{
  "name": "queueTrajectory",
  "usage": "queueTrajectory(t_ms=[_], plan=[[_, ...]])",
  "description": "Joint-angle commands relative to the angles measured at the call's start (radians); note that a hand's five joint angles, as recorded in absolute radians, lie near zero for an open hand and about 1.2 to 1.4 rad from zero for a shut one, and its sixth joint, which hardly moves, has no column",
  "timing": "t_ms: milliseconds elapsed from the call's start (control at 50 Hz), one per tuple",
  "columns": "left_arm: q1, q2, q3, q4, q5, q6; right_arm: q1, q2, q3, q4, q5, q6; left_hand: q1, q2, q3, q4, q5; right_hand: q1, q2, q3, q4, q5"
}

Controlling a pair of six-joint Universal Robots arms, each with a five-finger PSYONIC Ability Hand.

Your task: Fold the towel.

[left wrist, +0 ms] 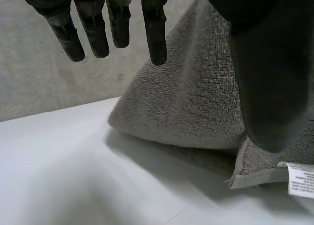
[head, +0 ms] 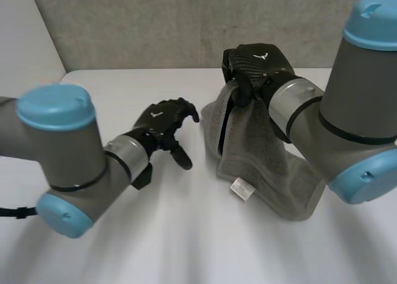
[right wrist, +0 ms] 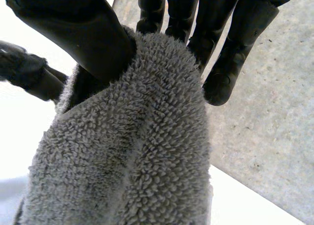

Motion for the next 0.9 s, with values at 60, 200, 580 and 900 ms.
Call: queueTrajectory(t_ms=[60,200,580,900], plan=[[-0.059,-0.126,0.064,0.124,-0.006,-0.136,-0.001,-0.057,0.120,-0.009,-0.005,0.004,-0.060,-0.032,-0.038,-0.045,-0.013,0.061,0.093,0.084,0.063,0.062],[-0.078,-0.201,0.136,0.178,-0.010,-0.190,-0.009,-0.084,0.204,-0.035,-0.004,0.004,-0.039,-0.011,-0.018,-0.025,0.007,0.061,0.093,0.084,0.063,0.062],[-0.090,-0.214,0.231,0.258,-0.027,-0.202,-0.125,-0.221,0.284,-0.064,-0.073,0.036,1.117,1.145,1.139,1.132,1.164,0.061,0.093,0.084,0.063,0.062],[0.053,0.259,0.381,0.181,0.070,-0.194,-0.153,-0.181,-0.297,0.259,-0.134,-0.010,1.117,1.145,1.139,1.132,1.164,0.061,0.093,0.084,0.063,0.062]])
